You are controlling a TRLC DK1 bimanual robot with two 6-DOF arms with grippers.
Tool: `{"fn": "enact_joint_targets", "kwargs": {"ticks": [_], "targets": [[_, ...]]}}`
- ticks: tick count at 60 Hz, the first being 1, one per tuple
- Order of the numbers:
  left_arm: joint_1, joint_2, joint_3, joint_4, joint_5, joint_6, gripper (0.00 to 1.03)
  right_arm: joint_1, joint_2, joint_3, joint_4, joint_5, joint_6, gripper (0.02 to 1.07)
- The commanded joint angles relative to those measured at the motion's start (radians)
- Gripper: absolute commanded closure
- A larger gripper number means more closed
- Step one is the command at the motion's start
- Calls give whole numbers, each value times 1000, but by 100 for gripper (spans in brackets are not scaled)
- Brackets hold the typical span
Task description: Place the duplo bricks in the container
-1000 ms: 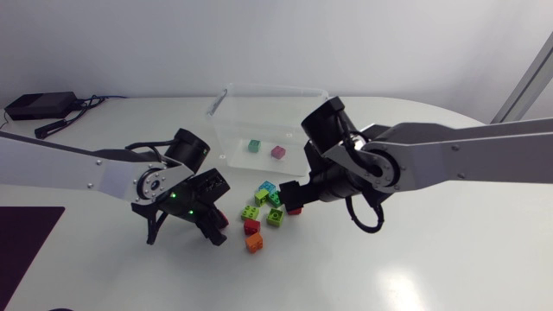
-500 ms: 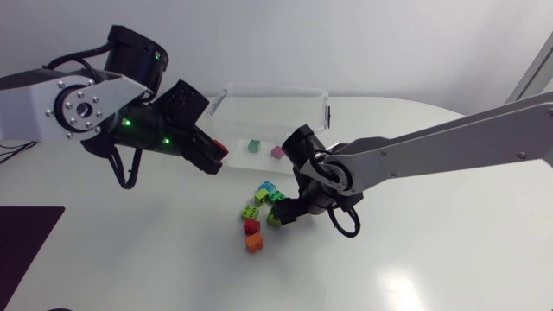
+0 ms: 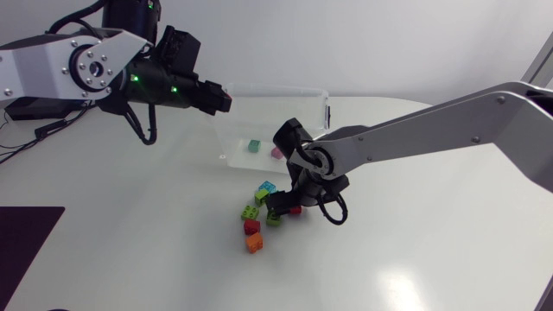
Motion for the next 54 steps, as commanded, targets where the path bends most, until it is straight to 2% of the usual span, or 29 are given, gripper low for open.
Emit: {"fn": "enact_joint_targets", "kwargs": {"ticks": [1, 4, 12, 28, 42, 54], "targets": [[0, 39, 38, 37, -18, -62, 83, -13, 37, 33, -29, -4, 33, 26], [-3, 50, 46, 48, -32, -71, 83, -16, 41, 41, -32, -4, 35, 33], [-10, 93, 72, 69, -69, -100, 83, -21, 58, 59, -32, -4, 36, 62], [-29, 193, 156, 74, -139, -154, 82, -29, 72, 58, -50, -6, 35, 66], [-37, 286, 235, 71, -154, -183, 81, -36, -66, -41, -44, -6, 21, 67], [-40, 391, 318, 66, -193, -192, 44, -35, -224, -73, -75, 2, 16, 67]]}}
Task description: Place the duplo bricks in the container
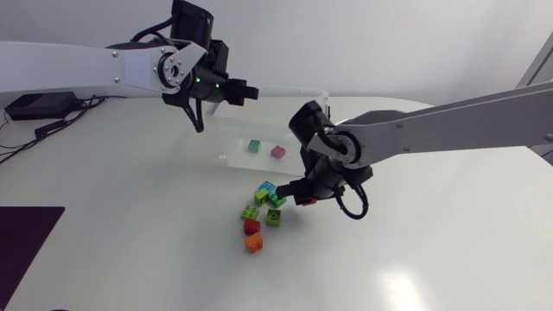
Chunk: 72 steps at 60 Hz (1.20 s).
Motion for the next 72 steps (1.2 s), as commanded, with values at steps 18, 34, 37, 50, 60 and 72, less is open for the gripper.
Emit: {"fn": "enact_joint_targets", "kwargs": {"ticks": [18, 34, 37, 50, 60, 72], "targets": [[5, -1, 13, -14, -29, -32, 12, -7, -145, 108, -73, 28, 7, 67], [10, -222, -193, -25, -11, -9, 11, -36, -121, 239, -75, 32, 6, 67], [8, -259, -240, -37, 9, 11, 11, -46, -107, 266, -75, 35, 1, 67], [-21, -384, -412, -79, 54, 83, 11, -66, -50, 375, -73, 46, -16, 67], [-59, -430, -483, -161, 106, 114, 12, -81, 20, 461, -69, 55, -32, 67], [-142, -426, -538, -218, 118, 108, 12, -115, 100, 544, -63, 57, -54, 67]]}}
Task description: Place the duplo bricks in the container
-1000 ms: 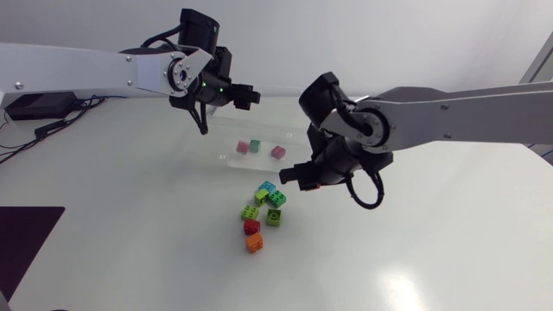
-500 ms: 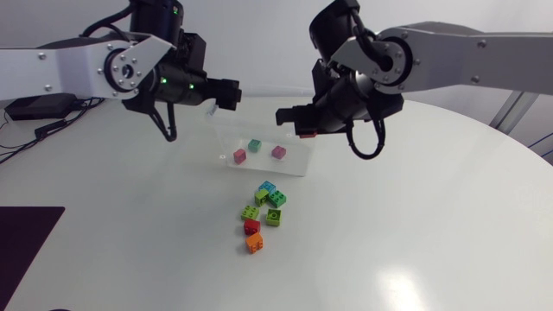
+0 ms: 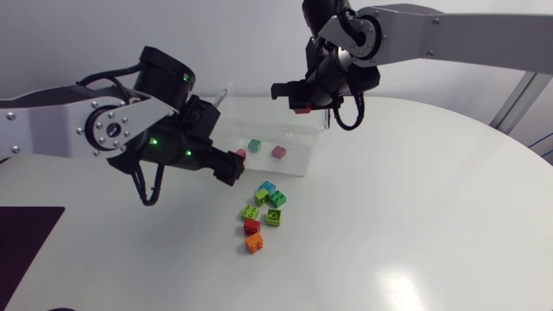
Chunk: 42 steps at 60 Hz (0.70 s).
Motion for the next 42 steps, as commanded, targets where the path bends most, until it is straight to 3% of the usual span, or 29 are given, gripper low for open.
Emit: {"fn": "enact_joint_targets", "kwargs": {"ticks": [1, 8, 23, 28, 33, 37, 42], "targets": [[-45, -7, -38, -32, 9, 7, 12, -24, 53, 52, -1, 11, -15, 67], [-97, 22, -33, -82, 9, -26, 12, -41, 86, 68, 21, 11, -32, 67], [-149, 50, -73, -84, 9, -40, 12, -60, 174, 120, 36, 11, -61, 65], [-152, 48, -75, -98, 10, -52, 12, -60, 195, 135, 36, 17, -67, 51], [-154, 48, -75, -133, 13, -66, 12, -58, 206, 149, 34, 20, -64, 18], [-154, 57, -84, -130, 13, -66, 12, -58, 207, 157, 31, 22, -64, 9], [-151, 93, -79, -128, 13, -65, 12, -57, 203, 160, 25, 22, -64, 8]]}}
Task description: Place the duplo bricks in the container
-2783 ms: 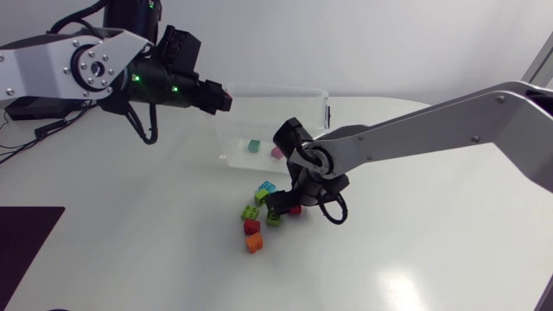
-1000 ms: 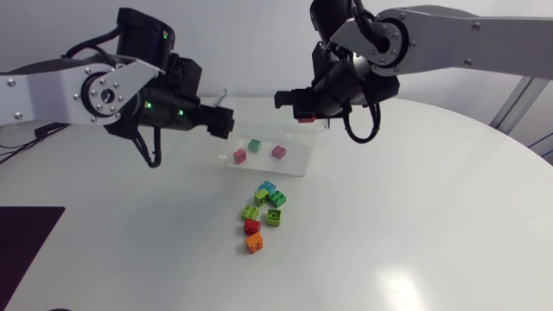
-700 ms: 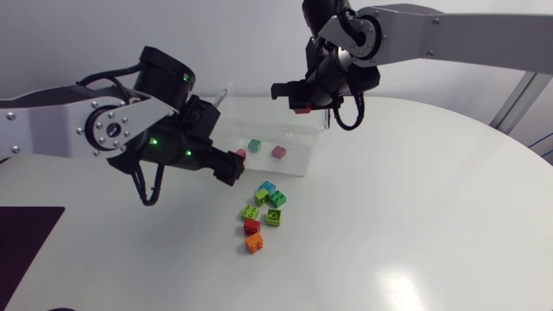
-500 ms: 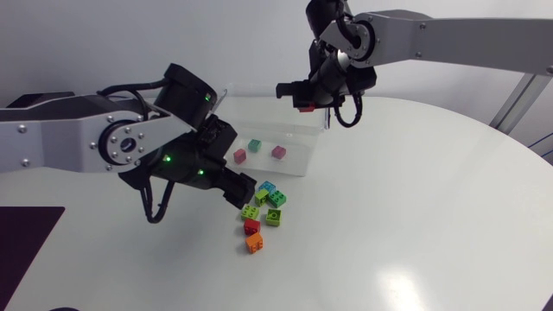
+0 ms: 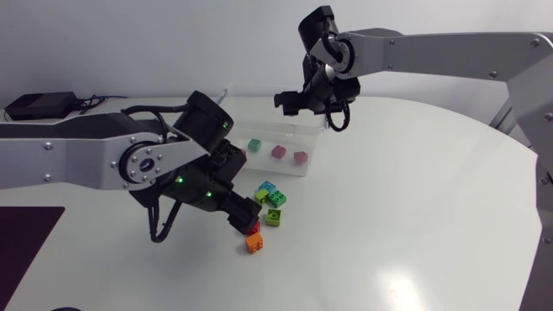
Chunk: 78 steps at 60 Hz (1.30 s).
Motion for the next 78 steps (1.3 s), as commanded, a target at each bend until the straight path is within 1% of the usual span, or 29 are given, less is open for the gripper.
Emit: {"fn": "enact_joint_targets", "kwargs": {"ticks": [1, 7, 17, 28, 33, 43, 53, 59, 62, 72, 78], "targets": [[0, 57, -21, -8, 9, -29, 12, 0, 14, 33, -3, 11, -12, 8], [0, 114, 5, -3, 9, -29, 12, 1, -24, 15, -24, 11, -6, 8], [14, 213, 56, 12, 9, -25, 12, 16, -167, -111, -23, 11, -6, 8], [38, 262, 97, 46, 14, -22, 12, 53, -345, -338, 14, 11, -4, 8], [52, 279, 117, 57, 20, -28, 12, 78, -406, -450, 49, 11, 2, 8], [61, 328, 162, 73, 27, -46, 12, 127, -464, -614, 115, 16, 25, 8], [60, 356, 179, 75, 27, -65, 12, 153, -477, -689, 135, 22, 45, 8], [66, 365, 177, 89, 27, -72, 20, 170, -477, -731, 148, 22, 49, 8], [77, 378, 173, 100, 27, -77, 27, 187, -478, -758, 161, 22, 53, 8], [80, 390, 159, 120, 27, -81, 43, 213, -486, -803, 174, 13, 45, 8], [78, 393, 159, 120, 27, -81, 44, 214, -487, -816, 178, 5, 39, 8]]}}
